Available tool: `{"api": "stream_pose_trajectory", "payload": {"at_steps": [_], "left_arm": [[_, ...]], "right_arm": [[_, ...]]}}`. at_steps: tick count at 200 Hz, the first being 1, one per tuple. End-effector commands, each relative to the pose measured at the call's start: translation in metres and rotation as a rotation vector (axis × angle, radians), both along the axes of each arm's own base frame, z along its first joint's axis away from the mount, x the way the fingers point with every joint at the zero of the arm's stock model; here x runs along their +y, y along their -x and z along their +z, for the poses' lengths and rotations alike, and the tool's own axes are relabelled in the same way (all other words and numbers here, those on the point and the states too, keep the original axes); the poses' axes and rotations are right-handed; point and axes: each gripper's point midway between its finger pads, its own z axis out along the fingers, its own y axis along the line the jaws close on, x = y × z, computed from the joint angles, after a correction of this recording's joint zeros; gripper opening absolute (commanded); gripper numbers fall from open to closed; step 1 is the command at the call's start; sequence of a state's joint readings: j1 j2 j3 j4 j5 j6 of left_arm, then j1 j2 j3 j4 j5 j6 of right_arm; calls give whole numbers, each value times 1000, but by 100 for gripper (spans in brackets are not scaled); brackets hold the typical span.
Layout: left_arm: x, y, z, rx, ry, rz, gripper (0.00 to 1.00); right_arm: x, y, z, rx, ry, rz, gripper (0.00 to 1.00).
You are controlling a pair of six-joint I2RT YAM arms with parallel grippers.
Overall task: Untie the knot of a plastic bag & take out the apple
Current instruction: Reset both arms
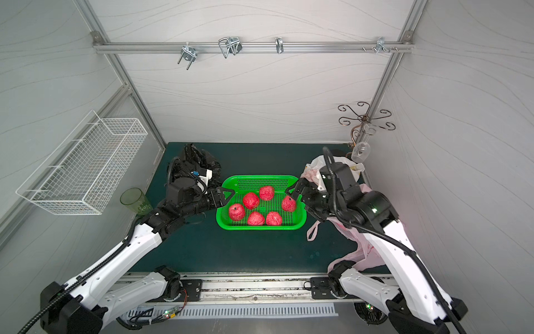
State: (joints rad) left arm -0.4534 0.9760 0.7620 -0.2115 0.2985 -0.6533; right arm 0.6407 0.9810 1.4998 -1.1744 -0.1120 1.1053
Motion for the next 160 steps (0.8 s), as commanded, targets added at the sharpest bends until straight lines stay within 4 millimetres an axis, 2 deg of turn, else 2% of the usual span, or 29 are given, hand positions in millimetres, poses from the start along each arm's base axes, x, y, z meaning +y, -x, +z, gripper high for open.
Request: {"api": "stream_pose_trajectory", "payload": {"at_steps": [1,29,44,84,99,114,130,131,143,160], "left_arm": [[3,-4,1,-33,-18,16,74],[-1,-12,4,-38,-29,9,74],[-4,-18,7,-42,-27,5,74],[-16,-33,7,-33,-4,-7,74],[-19,-34,5,-26,0,-18,74],[-21,-36,4,-24,0,-26,75],[-22,-40,-1,-14,-23,-33,75],[-22,-41,-1,-14,-26,-34,75],[-24,-46,-5,-8,-56,-44,75],[-27,-57,-10,-15,-87,-49,75]], "right_arm": [[-30,22,-19,139,87,-120,99],[-30,15,-14,104,113,-125,99],[-23,4,-7,86,111,-101,99],[-28,-25,-8,96,103,-140,99],[-32,-43,-11,78,152,-158,99],[-36,-61,-24,93,194,-161,99],[-33,-79,-51,104,193,-146,99],[-32,-78,-57,116,199,-141,99],[-16,-102,-73,8,138,-79,99],[-14,-125,-100,-76,130,-87,99]]}}
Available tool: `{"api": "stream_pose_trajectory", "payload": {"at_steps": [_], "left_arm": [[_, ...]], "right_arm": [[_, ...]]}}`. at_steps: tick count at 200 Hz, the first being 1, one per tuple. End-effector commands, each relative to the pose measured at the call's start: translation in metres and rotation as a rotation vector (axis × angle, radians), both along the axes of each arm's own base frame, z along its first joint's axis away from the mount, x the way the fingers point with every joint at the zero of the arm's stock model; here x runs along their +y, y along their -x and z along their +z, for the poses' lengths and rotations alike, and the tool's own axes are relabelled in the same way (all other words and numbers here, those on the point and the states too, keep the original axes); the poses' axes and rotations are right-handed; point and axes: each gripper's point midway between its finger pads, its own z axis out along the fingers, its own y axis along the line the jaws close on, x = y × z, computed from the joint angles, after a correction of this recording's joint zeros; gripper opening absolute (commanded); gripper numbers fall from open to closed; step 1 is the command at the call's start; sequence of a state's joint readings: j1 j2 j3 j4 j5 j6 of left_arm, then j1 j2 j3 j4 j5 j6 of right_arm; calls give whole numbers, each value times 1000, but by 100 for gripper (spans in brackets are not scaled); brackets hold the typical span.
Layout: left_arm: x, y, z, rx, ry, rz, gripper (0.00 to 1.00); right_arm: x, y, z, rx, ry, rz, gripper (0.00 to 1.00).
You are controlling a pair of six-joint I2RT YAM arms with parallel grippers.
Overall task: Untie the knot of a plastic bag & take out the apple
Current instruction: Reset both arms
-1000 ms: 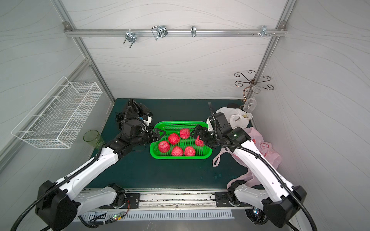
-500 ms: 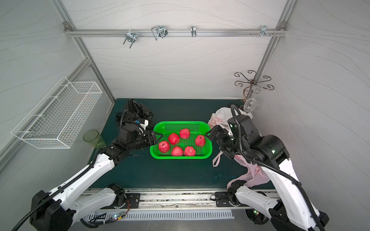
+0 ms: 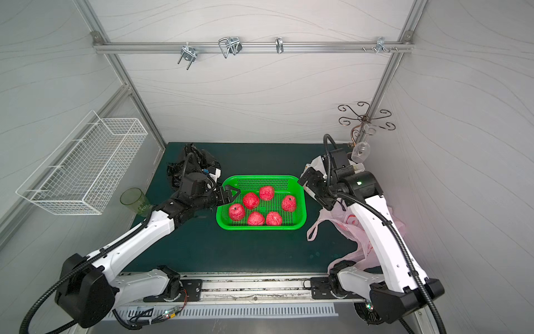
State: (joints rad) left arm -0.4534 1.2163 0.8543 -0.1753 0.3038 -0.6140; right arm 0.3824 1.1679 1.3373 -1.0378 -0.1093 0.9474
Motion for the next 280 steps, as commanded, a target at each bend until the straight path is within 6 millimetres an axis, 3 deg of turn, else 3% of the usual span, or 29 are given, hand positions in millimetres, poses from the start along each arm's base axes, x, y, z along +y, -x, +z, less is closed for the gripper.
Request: {"api": "stream_pose_trajectory", "payload": {"at_steps": [1,21,36,46,51,59,69,74,78,83,117,128,143,158,168,171,198,258,280], "left_arm": [[-9,-22,20,-91,-17,-29,75],[-10,-37,7,-82,-71,-22,75],[-9,-41,-2,-41,-89,-30,73],[-3,-40,-6,-36,-113,-10,71],[1,-39,-6,-49,-127,5,71],[13,-36,-9,-71,-161,43,72],[28,-32,-7,-109,-198,95,75],[35,-29,-6,-133,-216,113,81],[40,-26,-4,-152,-227,126,94],[45,-24,-1,-178,-237,138,99],[78,-13,24,-365,-283,248,99],[95,-11,32,-432,-321,316,99],[120,-8,36,-489,-402,409,99],[144,-6,35,-505,-500,497,99],[161,-5,33,-502,-565,568,99],[166,-5,32,-502,-581,588,99],[194,-2,21,-527,-661,710,99],[191,8,15,-617,-582,683,99],[184,8,12,-640,-593,630,99]], "right_arm": [[16,-40,-17,-186,-38,75,99],[17,-52,-41,-115,75,120,99],[6,-58,-54,-80,200,121,99],[-4,-60,-59,-98,249,99,92],[-9,-61,-62,-116,274,89,84],[-20,-62,-65,-152,317,73,62],[-34,-62,-64,-204,375,55,23],[-42,-61,-64,-225,407,40,9],[-48,-61,-65,-239,432,27,0],[-57,-60,-64,-257,462,3,0],[-104,-57,-59,-401,706,-88,0],[-116,-61,-57,-462,803,-77,24],[-131,-63,-57,-502,868,-97,45],[-126,-70,-62,-588,810,-33,67],[-124,-74,-67,-645,807,-7,95],[-125,-75,-69,-657,815,-5,99],[-127,-84,-78,-725,763,-38,99],[-108,-107,-113,-932,817,79,99],[-108,-114,-133,-923,784,80,99]]}}
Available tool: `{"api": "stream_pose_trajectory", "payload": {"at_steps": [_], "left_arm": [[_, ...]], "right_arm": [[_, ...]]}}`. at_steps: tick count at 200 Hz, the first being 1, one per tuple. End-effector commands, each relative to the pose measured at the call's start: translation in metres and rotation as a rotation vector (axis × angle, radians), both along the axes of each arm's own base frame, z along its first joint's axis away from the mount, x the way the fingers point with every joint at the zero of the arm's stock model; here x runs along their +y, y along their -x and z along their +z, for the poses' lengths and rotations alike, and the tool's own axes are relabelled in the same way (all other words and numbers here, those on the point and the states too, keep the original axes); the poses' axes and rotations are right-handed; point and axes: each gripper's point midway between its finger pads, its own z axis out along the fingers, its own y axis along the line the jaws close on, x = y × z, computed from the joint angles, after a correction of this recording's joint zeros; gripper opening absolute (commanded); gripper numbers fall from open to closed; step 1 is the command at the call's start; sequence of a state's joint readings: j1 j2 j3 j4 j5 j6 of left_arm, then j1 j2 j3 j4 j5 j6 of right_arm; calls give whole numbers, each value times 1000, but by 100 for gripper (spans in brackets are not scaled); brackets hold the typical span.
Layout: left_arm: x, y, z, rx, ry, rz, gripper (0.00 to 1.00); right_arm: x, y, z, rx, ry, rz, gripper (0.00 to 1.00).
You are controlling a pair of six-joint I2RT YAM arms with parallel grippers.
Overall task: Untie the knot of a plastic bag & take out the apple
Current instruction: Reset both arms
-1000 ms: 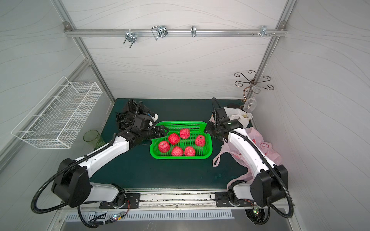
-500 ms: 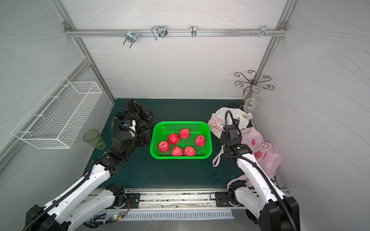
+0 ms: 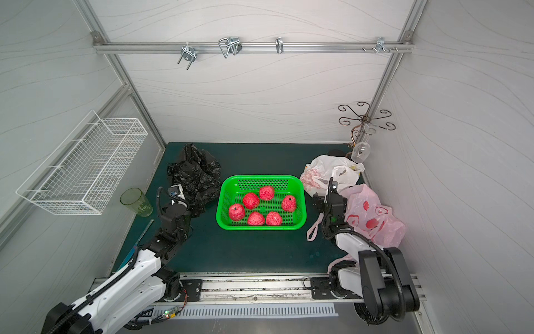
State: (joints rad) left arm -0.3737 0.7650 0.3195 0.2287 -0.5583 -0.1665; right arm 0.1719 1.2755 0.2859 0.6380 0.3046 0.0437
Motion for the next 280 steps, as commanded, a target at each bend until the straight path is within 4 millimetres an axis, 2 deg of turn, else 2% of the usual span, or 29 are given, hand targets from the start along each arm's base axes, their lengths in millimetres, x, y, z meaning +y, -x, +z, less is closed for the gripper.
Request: {"api": "stream_pose_trajectory", "payload": {"at_steps": [1,21,29,34,46,59,80,102,139,179,213,231,256,280], "left_arm": [[-5,-5,24,-99,-5,-37,99],[-4,-5,21,-106,-16,-28,99],[-2,-5,18,-111,-18,-16,99],[-3,-7,24,-145,-20,-21,99],[-14,-10,22,-150,-99,-102,99],[-29,-12,15,-130,-228,-213,99],[-38,-16,13,-159,-309,-270,99],[-23,-24,7,-168,-273,-215,99],[5,-41,-22,-132,-180,-117,99],[16,-56,-54,-87,-166,-84,99],[28,-64,-69,-101,-162,-17,99],[25,-76,-75,-27,-147,-73,99],[30,-105,-89,148,31,-200,99],[35,-103,-90,126,56,-196,99]], "right_arm": [[9,-21,33,-200,1,68,99],[13,-27,7,-183,0,89,99],[14,-32,9,-227,15,97,99],[17,-31,6,-214,28,99,99],[19,-34,-4,-110,31,99,99],[21,-51,-7,-64,42,102,99],[9,-54,-10,-15,-56,103,99],[10,-55,-9,-22,-44,99,99],[10,-54,-9,-26,-42,97,99],[10,-54,-9,-26,-42,97,99],[10,-54,-9,-24,-43,99,99],[10,-54,-9,-25,-42,98,99],[10,-54,-9,-26,-42,98,99],[10,-54,-9,-26,-42,99,99]]}}
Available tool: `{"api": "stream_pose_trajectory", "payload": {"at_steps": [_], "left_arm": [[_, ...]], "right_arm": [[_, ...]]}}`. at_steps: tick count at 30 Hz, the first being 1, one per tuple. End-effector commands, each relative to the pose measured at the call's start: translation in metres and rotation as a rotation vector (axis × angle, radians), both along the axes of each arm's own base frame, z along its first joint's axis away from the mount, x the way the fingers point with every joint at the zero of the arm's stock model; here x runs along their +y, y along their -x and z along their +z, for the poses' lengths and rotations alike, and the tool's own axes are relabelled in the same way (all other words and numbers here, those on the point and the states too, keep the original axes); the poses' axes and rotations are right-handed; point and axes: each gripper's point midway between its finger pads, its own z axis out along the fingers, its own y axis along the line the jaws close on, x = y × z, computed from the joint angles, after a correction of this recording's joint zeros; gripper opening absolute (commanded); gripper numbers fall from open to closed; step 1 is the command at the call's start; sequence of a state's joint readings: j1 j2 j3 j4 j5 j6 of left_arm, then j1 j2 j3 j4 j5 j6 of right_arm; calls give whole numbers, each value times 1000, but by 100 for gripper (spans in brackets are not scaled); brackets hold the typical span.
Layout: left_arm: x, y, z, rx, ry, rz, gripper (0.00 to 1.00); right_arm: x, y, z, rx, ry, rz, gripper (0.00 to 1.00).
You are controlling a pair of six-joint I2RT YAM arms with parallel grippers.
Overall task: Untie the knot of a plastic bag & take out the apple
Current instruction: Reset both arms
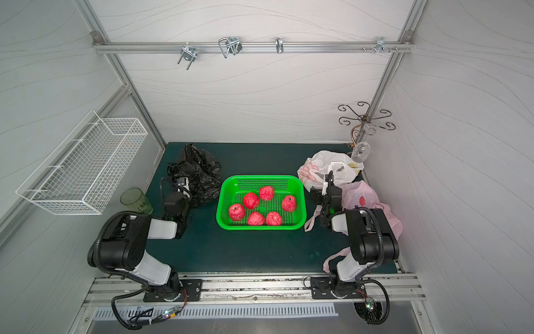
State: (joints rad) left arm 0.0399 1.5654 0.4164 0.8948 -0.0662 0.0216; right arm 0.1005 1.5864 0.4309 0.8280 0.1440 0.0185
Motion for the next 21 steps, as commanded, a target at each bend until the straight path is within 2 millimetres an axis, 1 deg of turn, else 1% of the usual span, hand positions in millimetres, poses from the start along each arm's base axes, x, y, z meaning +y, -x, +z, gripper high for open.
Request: {"api": "stream_pose_trajectory", "payload": {"at_steps": [1,3,12,15,21], "left_arm": [[-13,2,-7,43,90,-82,99],[-13,2,-9,66,92,-83,99],[-13,3,-8,56,90,-82,99],[-12,3,-8,57,90,-81,99],[-13,3,-8,56,92,-82,99]], "right_arm": [[2,-1,5,-13,3,14,99],[3,-1,5,-13,2,14,99],[3,-1,4,-11,9,18,99],[3,-3,1,7,3,17,99],[4,-1,4,-10,1,22,99]]}}
